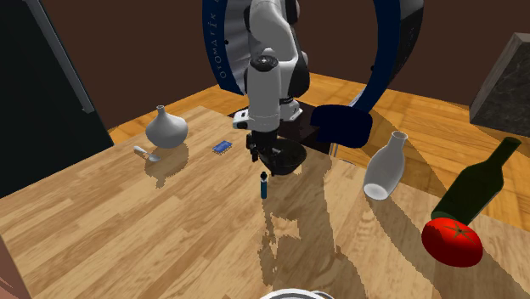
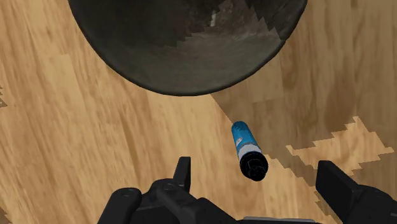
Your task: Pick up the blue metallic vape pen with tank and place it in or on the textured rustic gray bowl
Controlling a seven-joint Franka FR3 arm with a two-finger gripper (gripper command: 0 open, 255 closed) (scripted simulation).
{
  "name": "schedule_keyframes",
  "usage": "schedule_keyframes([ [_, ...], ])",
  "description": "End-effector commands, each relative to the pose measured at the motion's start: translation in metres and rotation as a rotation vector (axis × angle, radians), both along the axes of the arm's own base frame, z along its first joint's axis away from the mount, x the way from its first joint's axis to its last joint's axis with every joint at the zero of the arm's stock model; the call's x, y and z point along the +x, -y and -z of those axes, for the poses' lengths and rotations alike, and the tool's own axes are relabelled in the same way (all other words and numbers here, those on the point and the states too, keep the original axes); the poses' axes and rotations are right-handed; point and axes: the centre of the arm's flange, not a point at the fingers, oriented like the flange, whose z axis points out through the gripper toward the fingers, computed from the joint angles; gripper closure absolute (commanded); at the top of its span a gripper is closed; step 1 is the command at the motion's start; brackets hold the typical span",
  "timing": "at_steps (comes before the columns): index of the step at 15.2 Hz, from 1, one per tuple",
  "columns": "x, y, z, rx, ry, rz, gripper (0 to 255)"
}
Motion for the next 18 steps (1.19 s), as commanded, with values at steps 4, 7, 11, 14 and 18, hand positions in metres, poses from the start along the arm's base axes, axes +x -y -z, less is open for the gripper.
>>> schedule_keyframes([
  [4,0.005,-0.005,0.026,0.001,0.001,0.001,0],
  [7,0.005,-0.005,0.044,0.001,0.001,0.001,0],
  [11,0.005,-0.005,0.044,0.001,0.001,0.001,0],
  [14,0.005,-0.005,0.044,0.001,0.001,0.001,0],
  [18,0.005,-0.005,0.044,0.001,0.001,0.001,255],
])
